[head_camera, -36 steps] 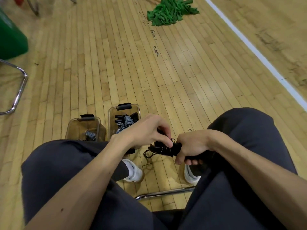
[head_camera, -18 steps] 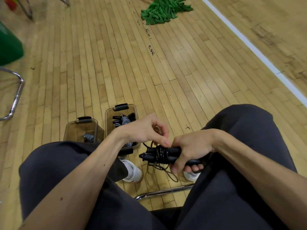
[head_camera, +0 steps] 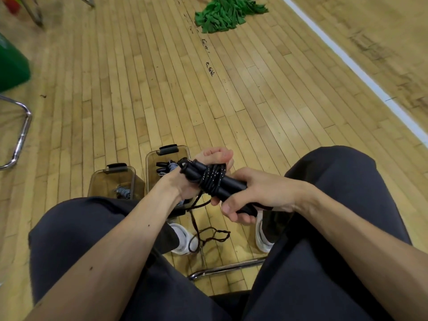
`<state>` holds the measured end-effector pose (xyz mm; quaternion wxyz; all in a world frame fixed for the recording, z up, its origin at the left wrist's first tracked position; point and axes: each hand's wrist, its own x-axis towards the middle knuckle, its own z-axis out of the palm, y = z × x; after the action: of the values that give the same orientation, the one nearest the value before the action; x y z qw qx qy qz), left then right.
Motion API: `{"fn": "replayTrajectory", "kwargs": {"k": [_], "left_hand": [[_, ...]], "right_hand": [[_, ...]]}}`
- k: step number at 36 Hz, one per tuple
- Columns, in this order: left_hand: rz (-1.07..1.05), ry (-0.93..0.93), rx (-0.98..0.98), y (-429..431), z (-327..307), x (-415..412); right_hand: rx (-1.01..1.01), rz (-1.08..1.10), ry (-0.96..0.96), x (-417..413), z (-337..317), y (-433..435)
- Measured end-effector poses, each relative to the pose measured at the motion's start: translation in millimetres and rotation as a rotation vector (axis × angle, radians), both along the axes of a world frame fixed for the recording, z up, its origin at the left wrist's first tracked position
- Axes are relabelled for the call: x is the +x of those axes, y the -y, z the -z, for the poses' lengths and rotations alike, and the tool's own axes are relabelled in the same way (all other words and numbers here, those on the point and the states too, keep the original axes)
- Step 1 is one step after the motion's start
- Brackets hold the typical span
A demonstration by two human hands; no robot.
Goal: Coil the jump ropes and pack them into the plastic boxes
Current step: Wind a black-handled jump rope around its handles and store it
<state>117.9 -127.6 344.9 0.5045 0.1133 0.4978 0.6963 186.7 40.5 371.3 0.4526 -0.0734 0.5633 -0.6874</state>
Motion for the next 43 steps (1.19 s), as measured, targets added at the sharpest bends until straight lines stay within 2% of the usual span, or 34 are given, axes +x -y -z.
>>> {"fn": "replayTrajectory", "kwargs": {"k": [3,5,10,17,23,25,30,34,43], "left_hand": [[-0.025,0.041,0.023,3.3,0.8,-4.4],[-0.052,0.056,0.022,5.7,3.2,-9.0],[-0.018,-0.005,-0.079,5.3,3.6,-7.7],[0.006,-0.052,-0.192,5.3,5.5,-6.5],[-0.185,0.094,-0.308,9.4,11.5,-9.9],[-0.18,0.122,-0.308,6.8,9.2,-7.0],[-0.265,0.085,-0.32,-1.1,5.0,1.8],[-0.188,0.027,-0.431,-7.4,10.7,13.1],[-0.218,-0.082,-0.532,-7.5,8.9,13.3]], "right_hand": [[-0.148,0.015,0.073,-0.1,1.7,-0.8],[-0.176,0.02,0.073,-1.1,0.8,-1.4],[0.056,0.059,-0.11,-1.1,0.2,0.2],[0.225,0.03,-0.217,0.8,0.2,-7.0],[0.179,0.169,-0.276,3.1,0.0,-8.8],[0.189,0.184,-0.28,3.2,3.4,-9.2],[0.215,0.236,-0.306,-1.0,9.7,-13.9],[0.187,0.359,-0.305,-8.0,11.7,-17.0],[0.41,0.488,-0.306,-25.3,29.9,-17.3]]}}
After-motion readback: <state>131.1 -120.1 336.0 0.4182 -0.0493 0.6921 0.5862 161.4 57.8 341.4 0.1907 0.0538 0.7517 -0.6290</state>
